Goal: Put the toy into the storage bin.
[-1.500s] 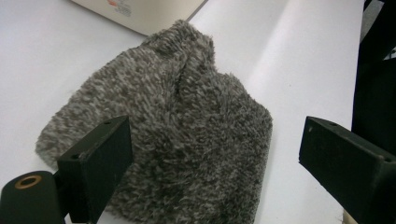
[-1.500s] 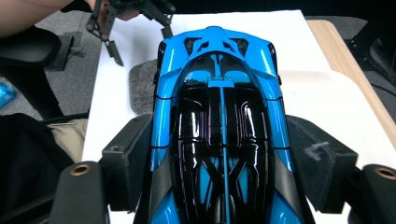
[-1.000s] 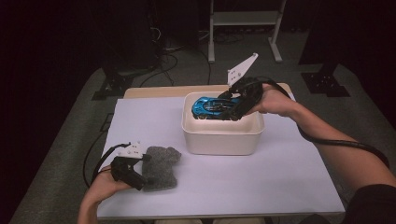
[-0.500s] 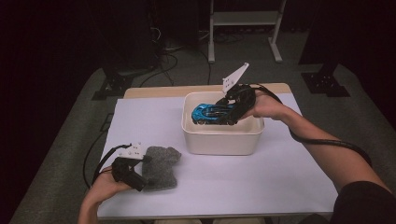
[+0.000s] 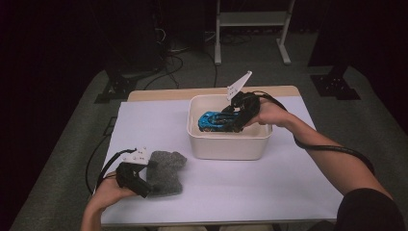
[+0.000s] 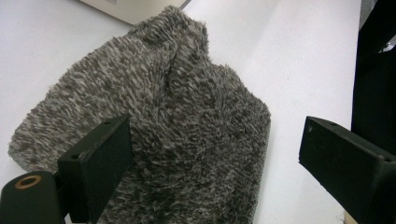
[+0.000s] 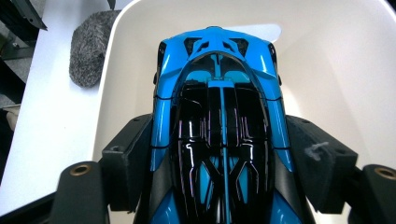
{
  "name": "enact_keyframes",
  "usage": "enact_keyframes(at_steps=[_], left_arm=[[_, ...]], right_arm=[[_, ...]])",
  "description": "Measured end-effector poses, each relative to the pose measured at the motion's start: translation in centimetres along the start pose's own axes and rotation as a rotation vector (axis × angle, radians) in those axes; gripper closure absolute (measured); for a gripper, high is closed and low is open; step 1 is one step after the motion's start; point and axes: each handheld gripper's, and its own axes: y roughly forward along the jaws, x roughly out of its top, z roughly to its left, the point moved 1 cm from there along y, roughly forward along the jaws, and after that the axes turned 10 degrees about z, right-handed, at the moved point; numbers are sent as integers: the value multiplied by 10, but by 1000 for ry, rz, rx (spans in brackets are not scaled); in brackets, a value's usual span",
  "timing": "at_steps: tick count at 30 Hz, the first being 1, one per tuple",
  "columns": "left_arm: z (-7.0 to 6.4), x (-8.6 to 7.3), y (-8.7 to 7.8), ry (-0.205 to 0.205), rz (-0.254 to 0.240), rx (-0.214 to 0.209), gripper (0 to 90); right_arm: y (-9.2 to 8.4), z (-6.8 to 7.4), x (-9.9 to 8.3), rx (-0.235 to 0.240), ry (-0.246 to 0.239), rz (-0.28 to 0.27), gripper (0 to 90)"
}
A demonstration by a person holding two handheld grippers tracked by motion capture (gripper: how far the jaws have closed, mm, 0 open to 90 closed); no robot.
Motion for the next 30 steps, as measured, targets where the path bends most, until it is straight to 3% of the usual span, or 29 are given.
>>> enact_keyframes(at_steps=[30], left_arm=[[1,-2,-3,-3,-10,-2,89]], right_arm=[[38,-12,4,38,20,68,268]])
